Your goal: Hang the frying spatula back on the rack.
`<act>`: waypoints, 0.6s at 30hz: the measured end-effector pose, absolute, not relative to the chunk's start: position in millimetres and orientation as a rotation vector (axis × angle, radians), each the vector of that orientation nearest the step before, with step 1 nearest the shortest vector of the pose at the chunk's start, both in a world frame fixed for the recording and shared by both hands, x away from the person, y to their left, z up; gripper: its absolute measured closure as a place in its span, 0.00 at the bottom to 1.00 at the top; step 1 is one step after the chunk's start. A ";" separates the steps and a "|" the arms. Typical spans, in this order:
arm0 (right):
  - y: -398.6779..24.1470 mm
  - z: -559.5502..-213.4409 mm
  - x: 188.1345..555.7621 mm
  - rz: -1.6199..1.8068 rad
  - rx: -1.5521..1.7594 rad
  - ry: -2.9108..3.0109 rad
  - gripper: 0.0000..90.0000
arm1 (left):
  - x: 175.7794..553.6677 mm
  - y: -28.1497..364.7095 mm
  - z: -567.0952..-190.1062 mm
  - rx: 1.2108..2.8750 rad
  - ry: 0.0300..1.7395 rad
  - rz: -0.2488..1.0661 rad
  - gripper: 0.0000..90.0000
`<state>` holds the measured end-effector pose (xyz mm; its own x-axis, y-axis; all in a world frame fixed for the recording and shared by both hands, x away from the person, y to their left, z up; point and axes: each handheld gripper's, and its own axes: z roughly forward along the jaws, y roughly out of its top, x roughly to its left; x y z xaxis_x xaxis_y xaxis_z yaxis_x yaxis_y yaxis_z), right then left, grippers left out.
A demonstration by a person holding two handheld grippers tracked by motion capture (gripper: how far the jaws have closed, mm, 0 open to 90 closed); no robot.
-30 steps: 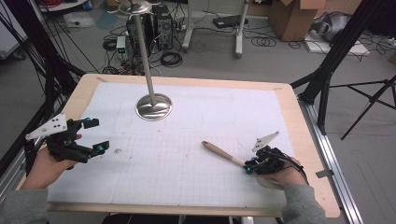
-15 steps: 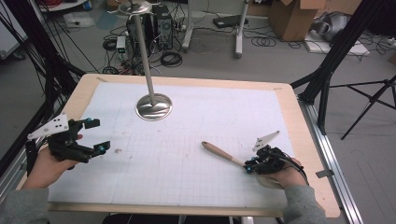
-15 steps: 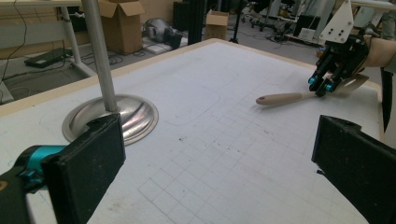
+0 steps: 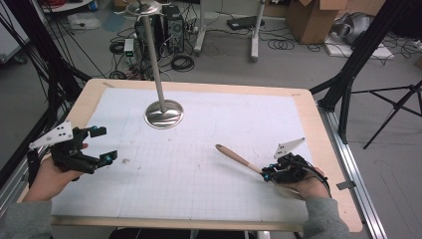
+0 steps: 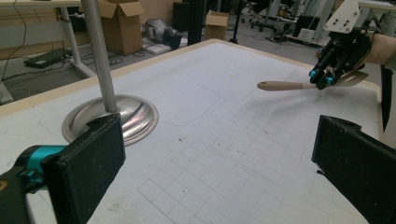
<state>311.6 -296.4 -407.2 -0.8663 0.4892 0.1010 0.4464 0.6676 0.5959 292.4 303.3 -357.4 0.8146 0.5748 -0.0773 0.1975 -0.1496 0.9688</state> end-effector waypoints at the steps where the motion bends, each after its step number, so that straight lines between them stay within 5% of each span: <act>1: -296.4 -406.9 311.5 0.976 0.785 2.803 0.86 | 292.3 303.3 -357.4 1.720 0.603 0.367 0.04; 18: -299.8 -394.0 311.3 1.113 0.767 2.730 0.87 | 290.4 304.8 -359.2 1.723 0.610 0.369 0.04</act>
<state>311.3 -299.8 -394.0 -0.8689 0.4851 0.0979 0.4153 0.6071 0.6775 290.4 304.8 -359.2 0.8113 0.5796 -0.0771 0.2004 -0.1517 0.9679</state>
